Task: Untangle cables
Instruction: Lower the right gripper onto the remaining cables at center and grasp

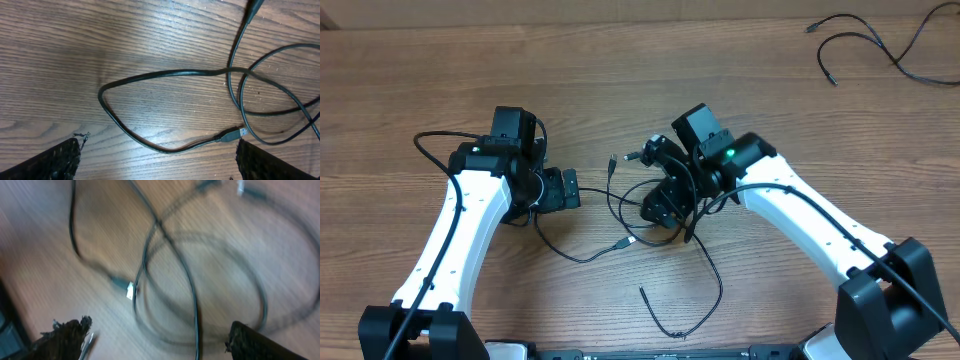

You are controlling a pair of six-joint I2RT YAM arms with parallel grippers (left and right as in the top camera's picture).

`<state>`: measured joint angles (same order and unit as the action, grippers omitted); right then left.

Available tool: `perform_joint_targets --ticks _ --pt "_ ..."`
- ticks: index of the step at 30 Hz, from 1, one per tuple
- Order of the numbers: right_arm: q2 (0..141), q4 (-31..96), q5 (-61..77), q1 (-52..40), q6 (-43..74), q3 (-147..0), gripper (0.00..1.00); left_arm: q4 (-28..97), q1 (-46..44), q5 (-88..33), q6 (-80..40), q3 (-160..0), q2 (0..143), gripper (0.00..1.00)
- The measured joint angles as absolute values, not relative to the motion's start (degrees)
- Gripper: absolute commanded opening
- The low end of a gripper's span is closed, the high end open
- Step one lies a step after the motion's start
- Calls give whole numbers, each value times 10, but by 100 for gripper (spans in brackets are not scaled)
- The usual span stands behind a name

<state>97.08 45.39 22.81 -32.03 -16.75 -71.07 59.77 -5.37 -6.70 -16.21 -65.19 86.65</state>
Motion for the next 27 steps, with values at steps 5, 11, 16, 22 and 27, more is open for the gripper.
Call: perform_joint_targets --ticks 5,11,16,22,27 --pt "971 329 264 -324 -179 -666 86 598 -54 -67 -162 -652 867 100" --pt "971 241 298 -324 -183 -625 88 598 -54 -67 -162 -652 867 99" --pt "978 197 312 -328 -183 -607 88 598 -54 -67 -162 -652 867 100" --pt "1019 163 318 -349 -183 -604 85 598 -54 -67 -162 -652 867 99" --pt "1052 132 321 -361 -184 -603 83 598 -54 -67 -162 -652 867 99"
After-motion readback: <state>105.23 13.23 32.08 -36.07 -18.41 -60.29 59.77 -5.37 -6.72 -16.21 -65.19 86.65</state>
